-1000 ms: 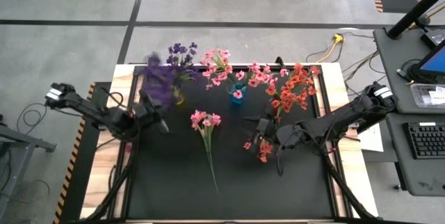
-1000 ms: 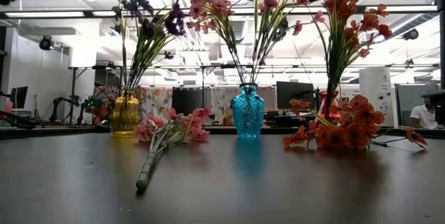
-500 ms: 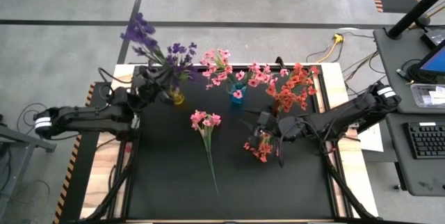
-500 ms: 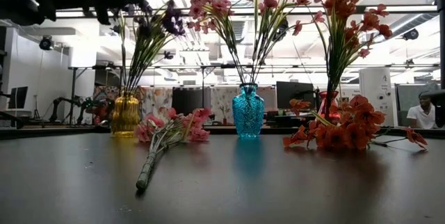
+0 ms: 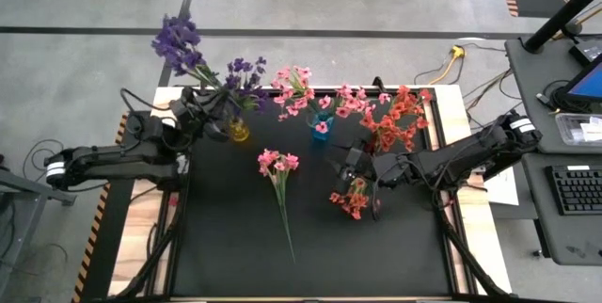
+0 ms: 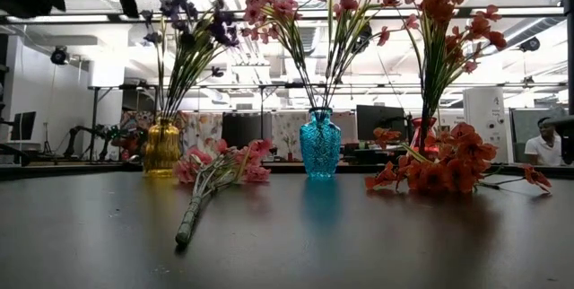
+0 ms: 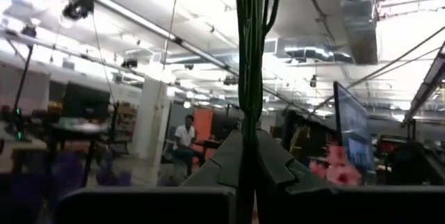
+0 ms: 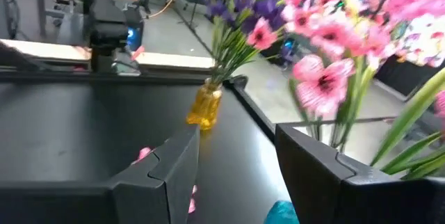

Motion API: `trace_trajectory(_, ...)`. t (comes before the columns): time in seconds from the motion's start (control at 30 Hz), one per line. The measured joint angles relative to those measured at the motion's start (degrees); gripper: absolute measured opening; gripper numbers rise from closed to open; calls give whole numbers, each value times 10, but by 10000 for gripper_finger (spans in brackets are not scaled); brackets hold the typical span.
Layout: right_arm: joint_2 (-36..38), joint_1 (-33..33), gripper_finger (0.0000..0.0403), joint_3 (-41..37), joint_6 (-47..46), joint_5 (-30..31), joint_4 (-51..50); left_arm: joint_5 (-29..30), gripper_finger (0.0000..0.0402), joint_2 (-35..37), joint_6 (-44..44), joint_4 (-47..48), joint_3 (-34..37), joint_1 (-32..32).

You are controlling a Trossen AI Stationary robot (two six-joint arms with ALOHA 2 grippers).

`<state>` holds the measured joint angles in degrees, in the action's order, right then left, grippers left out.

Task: Sort flowers into vase by color
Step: Put the purple flower into the yellow vase

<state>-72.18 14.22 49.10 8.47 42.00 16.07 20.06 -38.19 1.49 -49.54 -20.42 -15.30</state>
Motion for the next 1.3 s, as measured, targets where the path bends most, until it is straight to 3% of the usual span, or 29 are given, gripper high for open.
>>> trace_trajectory(0.13, 0, -14, 183, 0, 13, 0, 28, -2, 0, 14, 21, 57, -59, 1)
trace_trajectory(0.27, 0, -27, 183, 0, 3, 0, 18, -22, 0, 11, 37, 223, -163, 1)
trace_trajectory(0.4, 0, -37, 183, 0, -23, 0, -5, 61, 0, 4, 118, 321, -237, -8)
trace_trajectory(0.67, -3, -39, 183, 0, -50, -3, -27, 129, 0, 54, 155, 327, -196, -61)
trace_trajectory(0.9, -3, -39, 183, 0, -56, -4, -28, 122, 0, 123, 141, 313, -176, -103)
trace_trajectory(1.0, -3, -39, 183, 0, -59, -5, -29, 114, 0, 137, 144, 337, -202, -103)
trace_trajectory(1.17, -3, -39, 183, 0, -63, -4, -29, 114, 0, 136, 128, 424, -229, -103)
trace_trajectory(1.3, -3, -39, 183, 0, -66, -4, -32, 114, 0, 118, 116, 405, -191, -106)
